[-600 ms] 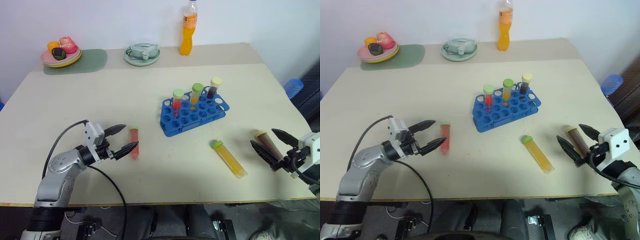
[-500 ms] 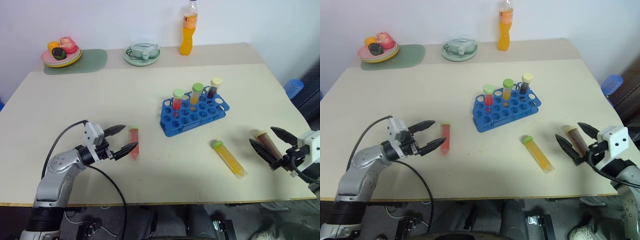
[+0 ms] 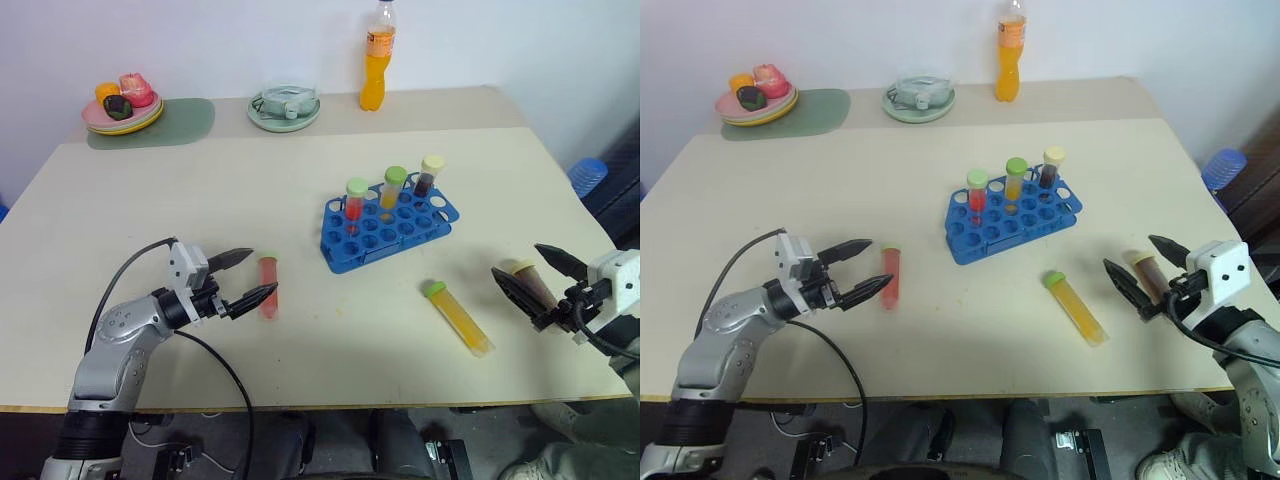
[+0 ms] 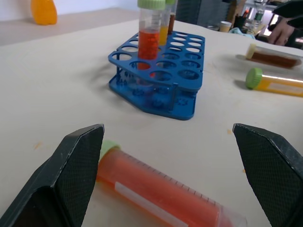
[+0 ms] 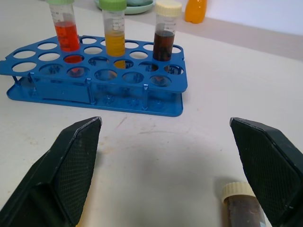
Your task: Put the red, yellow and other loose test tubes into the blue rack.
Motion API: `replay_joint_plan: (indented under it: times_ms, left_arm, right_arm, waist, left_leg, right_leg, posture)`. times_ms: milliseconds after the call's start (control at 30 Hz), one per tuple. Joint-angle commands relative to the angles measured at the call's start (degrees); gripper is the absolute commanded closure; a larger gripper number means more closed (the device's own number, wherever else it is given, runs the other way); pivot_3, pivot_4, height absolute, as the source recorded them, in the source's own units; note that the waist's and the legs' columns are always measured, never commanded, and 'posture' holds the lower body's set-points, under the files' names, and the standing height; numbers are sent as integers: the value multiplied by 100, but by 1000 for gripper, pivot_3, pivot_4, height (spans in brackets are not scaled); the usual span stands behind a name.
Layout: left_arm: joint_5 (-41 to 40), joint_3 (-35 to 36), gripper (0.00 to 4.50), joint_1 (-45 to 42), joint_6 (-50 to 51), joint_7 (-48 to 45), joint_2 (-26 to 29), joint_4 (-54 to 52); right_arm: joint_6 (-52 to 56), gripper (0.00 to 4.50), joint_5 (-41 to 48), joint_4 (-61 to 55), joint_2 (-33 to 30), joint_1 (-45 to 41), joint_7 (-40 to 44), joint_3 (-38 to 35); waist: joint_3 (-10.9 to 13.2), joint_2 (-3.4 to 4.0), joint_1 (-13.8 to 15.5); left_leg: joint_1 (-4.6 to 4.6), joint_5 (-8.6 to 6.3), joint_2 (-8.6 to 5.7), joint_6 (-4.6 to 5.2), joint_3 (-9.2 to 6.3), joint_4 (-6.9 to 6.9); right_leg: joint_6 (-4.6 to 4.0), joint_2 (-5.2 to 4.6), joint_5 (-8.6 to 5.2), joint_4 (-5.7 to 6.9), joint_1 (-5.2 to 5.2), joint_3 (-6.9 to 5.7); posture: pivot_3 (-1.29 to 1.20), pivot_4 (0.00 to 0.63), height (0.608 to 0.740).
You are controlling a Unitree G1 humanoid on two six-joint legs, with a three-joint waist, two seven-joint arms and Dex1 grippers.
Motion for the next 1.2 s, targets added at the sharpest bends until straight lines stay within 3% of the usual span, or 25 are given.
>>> replay_joint_plan:
  times_ms: [33,300,533,733,1200]
  left_arm:
    - [-167,59,43,-121,-95,-286,56,11]
    - [-201,-68,43,-316,-68,-647,85,-83]
    - [-262,-326,43,-510,-61,-1168,146,-206]
    - [-475,-548,43,-732,219,-1768,291,-167]
    - [-241,-1088,43,-1069,279,-2362,379,-59]
  right_arm:
    - [55,0,119,-299,-23,-101,-75,14]
    - [741,0,-54,-224,-189,-377,-746,-25]
    - [2938,0,7,535,-1430,-945,-984,-3]
    - [3883,0,9,1567,-2342,-1763,-456,571]
    - [4302,0,-431,3022,-2898,-3530,481,2261]
  waist:
    - [0,0,-1]
    - [0,0,-2]
    - [1,0,4]
    - [1,2,-11]
    - [2,1,-6]
  left_leg:
    - [0,0,0,0,0,0]
    - [0,0,0,0,0,0]
    - [-2,-1,0,1,-1,2]
    - [-3,-1,3,2,1,0]
    - [-23,-2,3,4,0,4]
  right_leg:
    - [0,0,0,0,0,0]
    - [0,-1,0,-1,1,0]
    - [0,-3,0,-5,3,-2]
    - [-1,-3,0,-8,1,-4]
    - [0,-5,0,-15,-12,-12]
  posture:
    - [0,150,740]
    - [0,150,740]
    - [0,150,740]
    - [0,150,740]
    - [0,150,740]
